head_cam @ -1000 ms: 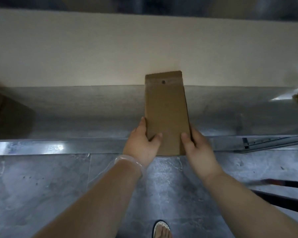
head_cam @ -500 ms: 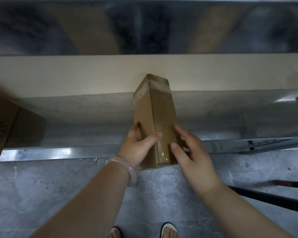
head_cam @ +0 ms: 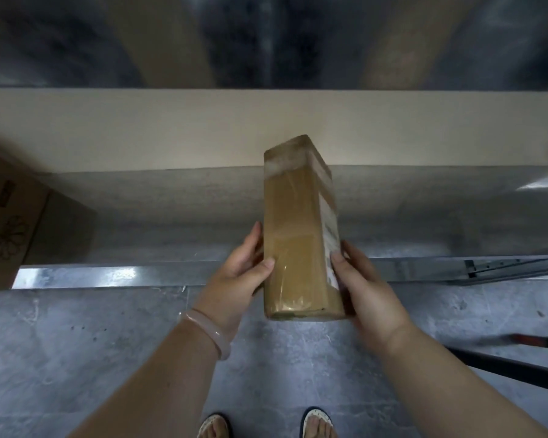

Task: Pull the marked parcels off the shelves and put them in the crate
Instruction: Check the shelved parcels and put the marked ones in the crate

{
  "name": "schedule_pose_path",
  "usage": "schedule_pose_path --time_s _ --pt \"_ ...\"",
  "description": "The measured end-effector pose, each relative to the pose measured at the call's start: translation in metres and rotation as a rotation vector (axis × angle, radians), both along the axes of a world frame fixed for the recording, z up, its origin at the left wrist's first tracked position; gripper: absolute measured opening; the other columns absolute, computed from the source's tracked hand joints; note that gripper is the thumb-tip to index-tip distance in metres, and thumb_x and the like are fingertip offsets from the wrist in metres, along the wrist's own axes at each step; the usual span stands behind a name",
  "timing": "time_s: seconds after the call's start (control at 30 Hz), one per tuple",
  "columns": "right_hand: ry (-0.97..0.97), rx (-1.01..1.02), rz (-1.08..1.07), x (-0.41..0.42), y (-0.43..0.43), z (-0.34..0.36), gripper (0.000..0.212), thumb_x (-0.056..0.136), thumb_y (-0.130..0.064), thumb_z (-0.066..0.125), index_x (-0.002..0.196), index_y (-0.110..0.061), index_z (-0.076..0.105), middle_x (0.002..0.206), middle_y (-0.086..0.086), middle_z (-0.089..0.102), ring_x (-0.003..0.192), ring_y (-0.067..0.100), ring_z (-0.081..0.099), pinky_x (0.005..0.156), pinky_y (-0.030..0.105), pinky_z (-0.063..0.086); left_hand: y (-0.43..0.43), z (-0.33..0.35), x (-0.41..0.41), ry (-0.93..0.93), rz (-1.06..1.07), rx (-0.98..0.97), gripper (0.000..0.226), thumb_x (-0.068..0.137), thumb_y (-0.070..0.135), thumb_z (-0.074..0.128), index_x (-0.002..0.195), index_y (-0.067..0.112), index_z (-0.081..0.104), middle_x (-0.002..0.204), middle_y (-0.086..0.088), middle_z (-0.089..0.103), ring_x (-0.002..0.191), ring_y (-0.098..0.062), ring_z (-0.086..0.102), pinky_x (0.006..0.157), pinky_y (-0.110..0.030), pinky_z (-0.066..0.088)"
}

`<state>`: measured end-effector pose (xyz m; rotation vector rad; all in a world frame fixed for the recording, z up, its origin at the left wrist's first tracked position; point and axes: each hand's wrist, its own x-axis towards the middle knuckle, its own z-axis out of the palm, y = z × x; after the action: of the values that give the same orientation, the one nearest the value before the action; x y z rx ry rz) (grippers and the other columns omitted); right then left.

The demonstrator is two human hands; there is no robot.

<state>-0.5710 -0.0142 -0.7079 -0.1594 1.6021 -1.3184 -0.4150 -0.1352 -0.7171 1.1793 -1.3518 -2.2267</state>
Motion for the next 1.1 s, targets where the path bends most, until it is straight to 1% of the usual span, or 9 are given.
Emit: schedule_pose_path --time_s 0.1,0.17,0.27,0.37,0.5,0.6,0.77,0.93,1.1 --pt "0.227 0.046 0.054 0.001 -0.006 0.003 0.057 0.078 -0.045 0.075 0.128 -0.054 0.049 0.122 -0.022 0.063 0.103 0.000 0.065 0.086 0.024 0.055 -0.005 0.004 0.006 -0.095 -0.017 -0.190 0.064 0.095 -0.006 0.050 0.129 0.047 0.046 0.123 0.010 0.067 0.108 0.005 0.062 0.085 -0.010 0.048" --pt "0.318 0.043 0.089 0.004 -0.013 0.006 0.062 0.080 -0.040 0.076 0.133 -0.052 0.046 0.124 -0.023 0.060 0.107 -0.003 0.062 0.088 0.020 0.054 -0.007 0.007 0.005 -0.153 -0.002 -0.263 0.055 0.097 0.004 0.053 0.123 0.053 0.046 0.131 0.001 0.061 0.111 0.000 0.062 0.090 -0.012 0.048" --pt "0.388 0.069 0.151 0.008 -0.022 0.004 0.076 0.080 -0.030 0.078 0.145 -0.040 0.038 0.127 -0.026 0.054 0.111 -0.006 0.056 0.088 0.013 0.049 -0.012 0.006 0.007 -0.201 0.004 -0.282 0.039 0.093 0.036 0.063 0.125 0.053 0.049 0.133 0.000 0.060 0.116 -0.009 0.061 0.102 -0.035 0.049" --pt "0.396 0.097 0.238 0.013 -0.029 -0.002 0.073 0.083 -0.018 0.075 0.143 -0.039 0.039 0.114 -0.037 0.049 0.102 -0.016 0.055 0.077 0.004 0.047 -0.014 0.000 0.011 -0.264 -0.064 -0.298 0.066 0.082 0.047 0.070 0.142 0.037 0.045 0.141 -0.003 0.050 0.126 -0.019 0.054 0.108 -0.044 0.043" --pt "0.472 0.120 0.342 0.017 -0.044 -0.008 0.077 0.087 -0.016 0.071 0.149 -0.036 0.030 0.137 -0.018 0.047 0.126 0.003 0.048 0.107 0.026 0.041 -0.027 -0.010 0.011 -0.322 -0.074 -0.371 0.061 0.090 0.024 0.069 0.144 0.033 0.042 0.137 -0.003 0.053 0.123 -0.014 0.054 0.105 -0.038 0.047" --pt "0.538 0.119 0.394 0.013 -0.055 -0.010 0.077 0.090 -0.016 0.067 0.151 -0.036 0.024 0.146 -0.009 0.044 0.129 0.008 0.046 0.110 0.031 0.038 -0.043 -0.010 0.006 -0.384 -0.072 -0.464 0.055 0.090 0.023 0.069 0.132 0.045 0.042 0.130 0.007 0.060 0.113 -0.005 0.057 0.093 -0.020 0.047" --pt "0.631 0.173 0.481 0.011 -0.068 -0.009 0.079 0.092 -0.020 0.064 0.153 -0.038 0.016 0.141 -0.018 0.044 0.116 -0.005 0.040 0.086 0.002 0.030 -0.052 -0.010 0.003 -0.479 -0.163 -0.551 0.076 0.092 0.029 0.065 0.154 0.035 0.020 0.141 0.006 0.053 0.125 -0.016 0.053 0.107 -0.039 0.043" --pt "0.737 0.231 0.564 0.011 -0.068 0.006 0.082 0.089 -0.030 0.068 0.154 -0.033 0.017 0.152 -0.005 0.036 0.135 0.012 0.038 0.105 0.021 0.030 -0.046 -0.001 0.000 -0.608 -0.235 -0.642 0.075 0.094 0.037 0.058 0.154 0.042 0.013 0.154 0.003 0.038 0.139 -0.023 0.038 0.113 -0.044 0.035" --pt "0.875 0.247 0.674 0.009 -0.042 0.045 0.089 0.082 -0.055 0.067 0.152 -0.045 0.013 0.161 -0.008 0.015 0.146 0.017 0.021 0.116 0.037 0.027 -0.038 0.042 0.011 -0.732 -0.307 -0.860 0.085 0.086 0.056 0.061 0.153 0.046 0.009 0.164 0.005 0.013 0.149 -0.024 0.016 0.119 -0.048 0.023"
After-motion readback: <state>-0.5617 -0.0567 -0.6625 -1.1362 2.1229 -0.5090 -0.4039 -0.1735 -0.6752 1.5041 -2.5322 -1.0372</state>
